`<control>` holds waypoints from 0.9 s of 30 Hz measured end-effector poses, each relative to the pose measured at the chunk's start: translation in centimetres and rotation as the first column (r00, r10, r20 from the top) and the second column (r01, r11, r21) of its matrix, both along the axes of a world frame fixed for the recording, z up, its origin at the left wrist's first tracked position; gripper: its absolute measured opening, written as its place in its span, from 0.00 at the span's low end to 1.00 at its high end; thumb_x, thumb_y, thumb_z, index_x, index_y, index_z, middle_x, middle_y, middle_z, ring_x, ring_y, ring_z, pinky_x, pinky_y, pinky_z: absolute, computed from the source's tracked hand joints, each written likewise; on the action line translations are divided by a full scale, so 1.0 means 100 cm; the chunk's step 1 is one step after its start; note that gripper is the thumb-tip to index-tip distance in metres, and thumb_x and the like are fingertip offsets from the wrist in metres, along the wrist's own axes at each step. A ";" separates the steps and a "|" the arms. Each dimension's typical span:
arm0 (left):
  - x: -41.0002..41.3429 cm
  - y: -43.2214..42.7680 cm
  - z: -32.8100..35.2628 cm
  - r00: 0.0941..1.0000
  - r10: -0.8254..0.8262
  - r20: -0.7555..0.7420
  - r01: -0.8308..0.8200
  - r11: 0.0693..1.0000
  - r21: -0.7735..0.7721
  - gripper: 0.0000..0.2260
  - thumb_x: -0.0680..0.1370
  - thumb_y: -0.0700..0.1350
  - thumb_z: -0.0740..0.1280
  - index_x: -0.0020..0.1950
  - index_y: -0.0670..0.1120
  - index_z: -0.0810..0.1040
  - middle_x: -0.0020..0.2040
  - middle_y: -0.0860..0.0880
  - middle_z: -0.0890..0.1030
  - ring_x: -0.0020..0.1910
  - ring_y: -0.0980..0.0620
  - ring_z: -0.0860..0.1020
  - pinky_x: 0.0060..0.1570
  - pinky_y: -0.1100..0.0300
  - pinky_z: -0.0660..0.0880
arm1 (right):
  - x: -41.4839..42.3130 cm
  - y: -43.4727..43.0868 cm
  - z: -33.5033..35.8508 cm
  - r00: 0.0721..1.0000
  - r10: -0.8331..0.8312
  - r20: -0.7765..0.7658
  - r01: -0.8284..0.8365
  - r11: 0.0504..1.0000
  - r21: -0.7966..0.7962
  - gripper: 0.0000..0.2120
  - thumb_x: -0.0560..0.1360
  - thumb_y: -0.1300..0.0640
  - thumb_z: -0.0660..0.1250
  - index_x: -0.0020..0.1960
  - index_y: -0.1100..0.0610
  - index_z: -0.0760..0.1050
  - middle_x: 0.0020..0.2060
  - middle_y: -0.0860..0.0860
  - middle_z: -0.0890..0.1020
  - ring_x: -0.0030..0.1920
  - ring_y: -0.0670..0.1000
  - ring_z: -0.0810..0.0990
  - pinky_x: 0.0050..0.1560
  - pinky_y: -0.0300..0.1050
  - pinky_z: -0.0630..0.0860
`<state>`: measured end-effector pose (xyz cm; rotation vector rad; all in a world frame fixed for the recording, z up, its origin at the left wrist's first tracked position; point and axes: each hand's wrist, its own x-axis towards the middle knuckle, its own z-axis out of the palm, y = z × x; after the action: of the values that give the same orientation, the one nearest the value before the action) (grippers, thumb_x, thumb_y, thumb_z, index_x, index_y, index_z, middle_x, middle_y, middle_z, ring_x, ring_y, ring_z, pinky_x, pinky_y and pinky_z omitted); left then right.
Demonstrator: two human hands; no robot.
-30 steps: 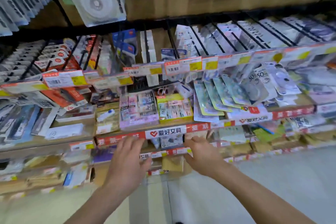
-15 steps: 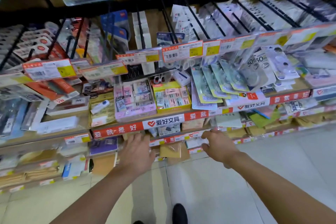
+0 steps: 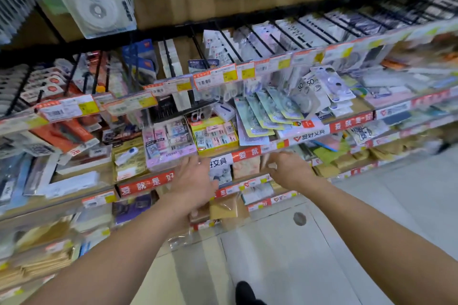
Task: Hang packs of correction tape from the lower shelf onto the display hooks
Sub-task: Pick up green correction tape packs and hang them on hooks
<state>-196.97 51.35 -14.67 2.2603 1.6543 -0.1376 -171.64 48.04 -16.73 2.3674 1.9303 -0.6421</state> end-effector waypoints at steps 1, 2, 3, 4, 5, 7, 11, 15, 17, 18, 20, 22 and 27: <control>0.007 -0.004 0.004 1.000 -0.005 0.007 0.005 1.000 -0.002 0.30 0.79 0.57 0.64 0.78 0.48 0.62 0.74 0.46 0.66 0.73 0.45 0.61 0.73 0.48 0.62 | 0.003 -0.005 0.002 1.000 -0.014 0.000 0.014 1.000 0.006 0.13 0.81 0.52 0.64 0.64 0.52 0.77 0.61 0.54 0.79 0.64 0.58 0.76 0.59 0.52 0.77; 0.014 -0.008 0.007 1.000 -0.009 0.022 0.009 1.000 -0.009 0.30 0.79 0.56 0.64 0.78 0.48 0.62 0.74 0.46 0.65 0.73 0.44 0.60 0.73 0.48 0.61 | 0.008 -0.008 0.003 1.000 -0.025 -0.004 0.025 1.000 0.013 0.14 0.81 0.52 0.64 0.65 0.52 0.77 0.63 0.55 0.79 0.64 0.58 0.76 0.59 0.52 0.77; 0.021 -0.011 0.008 0.999 -0.010 0.034 0.011 1.000 -0.021 0.30 0.79 0.56 0.64 0.78 0.48 0.61 0.74 0.45 0.65 0.74 0.44 0.59 0.73 0.47 0.61 | 0.013 -0.011 0.003 0.999 -0.036 -0.008 0.036 0.999 0.015 0.14 0.81 0.52 0.64 0.66 0.52 0.77 0.63 0.55 0.79 0.63 0.58 0.77 0.59 0.52 0.77; 0.028 -0.014 0.008 0.999 -0.011 0.043 0.012 1.000 -0.029 0.30 0.79 0.56 0.64 0.78 0.47 0.61 0.75 0.45 0.65 0.74 0.44 0.59 0.74 0.47 0.61 | 0.019 -0.012 0.002 0.999 -0.039 -0.009 0.039 0.999 0.022 0.15 0.80 0.52 0.64 0.66 0.52 0.76 0.64 0.55 0.79 0.63 0.58 0.78 0.59 0.52 0.78; 0.035 -0.016 0.008 0.999 -0.011 0.052 0.013 0.999 -0.030 0.30 0.79 0.56 0.64 0.78 0.47 0.61 0.75 0.45 0.65 0.75 0.44 0.58 0.74 0.48 0.61 | 0.026 -0.012 0.001 0.999 -0.040 -0.013 0.041 0.999 0.025 0.15 0.80 0.52 0.64 0.66 0.52 0.76 0.64 0.55 0.80 0.63 0.58 0.78 0.59 0.52 0.78; 0.050 -0.015 0.005 0.998 0.003 0.067 -0.001 1.000 -0.029 0.30 0.80 0.56 0.64 0.78 0.47 0.61 0.75 0.46 0.65 0.74 0.44 0.58 0.74 0.48 0.61 | 0.042 -0.006 -0.003 0.999 -0.044 -0.022 0.044 0.999 0.018 0.17 0.80 0.51 0.64 0.68 0.52 0.75 0.64 0.55 0.80 0.64 0.58 0.78 0.60 0.51 0.78; 0.088 -0.009 -0.013 0.992 0.088 0.088 -0.086 0.996 -0.032 0.28 0.80 0.54 0.63 0.77 0.45 0.64 0.74 0.45 0.68 0.73 0.44 0.62 0.71 0.47 0.64 | 0.076 0.013 -0.012 1.000 -0.012 -0.022 0.012 1.000 0.003 0.19 0.79 0.50 0.65 0.68 0.53 0.75 0.63 0.56 0.81 0.62 0.59 0.80 0.57 0.51 0.77; 0.127 -0.003 -0.030 0.978 0.165 0.125 -0.158 0.985 -0.065 0.28 0.79 0.56 0.64 0.76 0.46 0.64 0.73 0.46 0.68 0.72 0.43 0.63 0.69 0.46 0.66 | 0.109 0.030 -0.019 0.999 0.049 -0.009 -0.048 0.998 0.047 0.17 0.79 0.52 0.65 0.66 0.55 0.77 0.60 0.57 0.82 0.60 0.60 0.80 0.56 0.53 0.79; 0.145 0.004 -0.032 0.973 0.178 0.147 -0.170 0.984 -0.061 0.27 0.79 0.57 0.64 0.75 0.45 0.66 0.71 0.45 0.70 0.71 0.43 0.65 0.69 0.47 0.67 | 0.123 0.044 -0.019 0.999 0.048 -0.013 -0.047 0.996 0.073 0.16 0.80 0.52 0.63 0.66 0.56 0.76 0.59 0.58 0.82 0.59 0.61 0.80 0.56 0.55 0.80; 0.152 0.008 -0.032 0.971 0.186 0.151 -0.179 0.982 -0.057 0.27 0.79 0.56 0.64 0.74 0.44 0.66 0.71 0.44 0.71 0.70 0.42 0.65 0.68 0.46 0.67 | 0.127 0.052 -0.020 0.999 0.034 -0.027 -0.031 0.996 0.084 0.16 0.80 0.53 0.63 0.65 0.57 0.76 0.58 0.59 0.83 0.59 0.62 0.80 0.55 0.56 0.80; 0.165 0.016 -0.032 0.964 0.212 0.158 -0.208 0.977 -0.043 0.26 0.79 0.53 0.64 0.75 0.43 0.66 0.70 0.43 0.72 0.70 0.41 0.67 0.67 0.47 0.68 | 0.134 0.069 -0.023 0.998 -0.008 -0.068 0.016 0.994 0.110 0.16 0.79 0.54 0.64 0.64 0.59 0.75 0.56 0.60 0.82 0.58 0.62 0.80 0.54 0.55 0.80; 0.179 0.026 -0.033 0.959 0.224 0.171 -0.225 0.974 -0.016 0.25 0.79 0.51 0.64 0.74 0.42 0.67 0.69 0.42 0.73 0.69 0.41 0.68 0.67 0.48 0.68 | 0.138 0.086 -0.027 0.992 -0.051 -0.114 0.067 0.988 0.138 0.16 0.78 0.56 0.64 0.64 0.61 0.75 0.59 0.61 0.80 0.59 0.63 0.79 0.55 0.54 0.79; 0.213 0.052 -0.033 0.920 0.283 0.270 -0.289 0.957 -0.017 0.24 0.80 0.49 0.64 0.74 0.42 0.68 0.67 0.41 0.75 0.67 0.40 0.72 0.62 0.49 0.72 | 0.145 0.121 -0.040 0.975 -0.124 -0.186 0.150 0.979 0.137 0.20 0.81 0.54 0.63 0.70 0.62 0.71 0.67 0.61 0.74 0.64 0.63 0.76 0.58 0.52 0.74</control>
<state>-175.65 56.51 -18.01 1.9206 1.8142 0.2516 -157.18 60.14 -20.75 2.6389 1.9592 -0.7644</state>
